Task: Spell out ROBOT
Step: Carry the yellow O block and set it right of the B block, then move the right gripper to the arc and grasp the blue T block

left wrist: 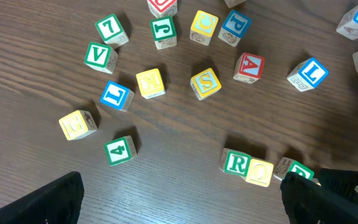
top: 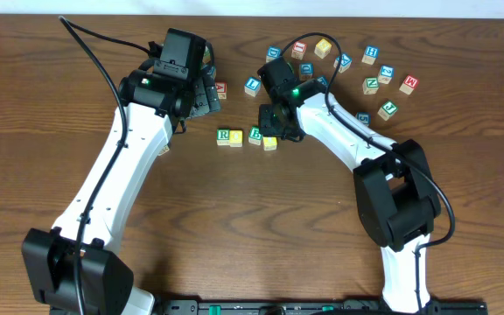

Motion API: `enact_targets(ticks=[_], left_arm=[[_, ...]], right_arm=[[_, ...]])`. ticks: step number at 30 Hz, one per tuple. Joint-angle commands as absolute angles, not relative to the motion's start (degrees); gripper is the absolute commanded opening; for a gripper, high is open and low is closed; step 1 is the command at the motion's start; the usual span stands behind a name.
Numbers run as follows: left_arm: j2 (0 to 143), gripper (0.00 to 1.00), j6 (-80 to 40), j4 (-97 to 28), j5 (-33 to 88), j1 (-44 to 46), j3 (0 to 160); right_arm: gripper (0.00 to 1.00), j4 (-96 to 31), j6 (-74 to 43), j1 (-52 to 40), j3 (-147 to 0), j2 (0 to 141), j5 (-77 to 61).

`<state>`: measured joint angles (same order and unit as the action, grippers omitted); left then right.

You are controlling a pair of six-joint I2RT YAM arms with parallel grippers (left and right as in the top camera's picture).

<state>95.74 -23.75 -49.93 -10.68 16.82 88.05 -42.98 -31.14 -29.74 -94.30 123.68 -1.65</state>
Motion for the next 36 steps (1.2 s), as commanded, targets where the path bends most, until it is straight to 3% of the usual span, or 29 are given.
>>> enact_targets(ticks=[1,18,36], left_arm=[[95.31,1.0,-23.81,-50.11,-11.18,16.69,88.62],[95.31,1.0,-23.81,-50.11,-11.16,16.67,88.62],[95.31,1.0,-23.81,-50.11,-11.16,16.67,88.62]], right_arm=[[0.34,-42.74,-32.25,-29.5,-94.5,125.4,-0.45],[0.49,-38.35,-22.57,-17.45,-102.96,125.71,2.74],[0.5,-32.03,-30.46,-13.89,-102.96,132.16,3.03]])
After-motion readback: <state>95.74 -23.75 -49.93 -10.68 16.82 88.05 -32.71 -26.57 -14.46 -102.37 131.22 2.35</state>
